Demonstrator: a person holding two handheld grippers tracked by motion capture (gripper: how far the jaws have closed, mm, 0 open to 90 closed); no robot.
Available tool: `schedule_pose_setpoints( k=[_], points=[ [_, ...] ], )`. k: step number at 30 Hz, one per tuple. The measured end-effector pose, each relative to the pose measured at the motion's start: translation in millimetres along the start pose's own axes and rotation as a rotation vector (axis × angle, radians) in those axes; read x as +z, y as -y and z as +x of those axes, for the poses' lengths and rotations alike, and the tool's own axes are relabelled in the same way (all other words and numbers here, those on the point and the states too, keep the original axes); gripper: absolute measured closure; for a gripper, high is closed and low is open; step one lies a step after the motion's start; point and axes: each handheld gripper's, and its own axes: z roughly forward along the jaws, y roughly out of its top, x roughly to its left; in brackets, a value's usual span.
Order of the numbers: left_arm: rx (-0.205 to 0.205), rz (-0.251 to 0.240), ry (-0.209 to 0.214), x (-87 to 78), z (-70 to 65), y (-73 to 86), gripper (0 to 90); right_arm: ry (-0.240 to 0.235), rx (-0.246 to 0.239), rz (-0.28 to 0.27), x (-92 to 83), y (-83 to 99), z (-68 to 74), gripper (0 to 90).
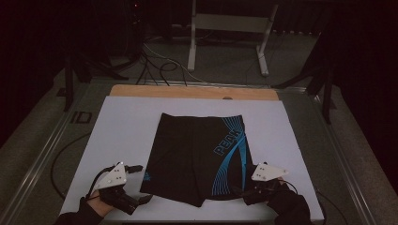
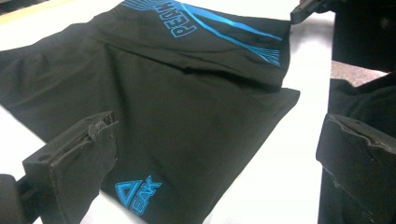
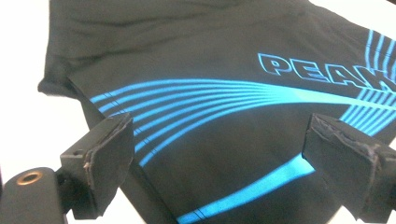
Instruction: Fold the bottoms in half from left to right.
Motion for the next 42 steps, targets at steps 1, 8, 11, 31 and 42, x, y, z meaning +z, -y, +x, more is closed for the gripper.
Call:
schedule_pose_setpoints(
  k=[1, 8, 11, 31, 42],
  points=[
    [0.002, 0.000, 0.001, -0.3, -0.6, -0.7, 0.0, -0.002, -0.002, -0.004, -0.4, -1.1, 0.4, 9.4],
    [0.021, -0.024, 0.017, -3.1, -3.9, -9.7, 0.0, 0.004, 0.016, -0.034, -7.5, -8.9, 0.6, 9.3],
    [0.019, -0.031, 0.013, -5.6, -4.9, -12.4, 0.0, 0.018, 0.038, -0.047, -11.4, -13.9, 0.1, 9.3],
    [-0.012, -0.073, -0.009, -17.3, -6.4, -24.9, 0.0, 0.081, 0.051, -0.063, -20.9, -60.7, -21.7, 9.4],
    [-0.048, -0.054, -0.047, -16.7, 0.6, -18.8, 0.0, 0.079, 0.050, -0.073, -2.1, -83.9, -28.3, 9.5]
  ],
)
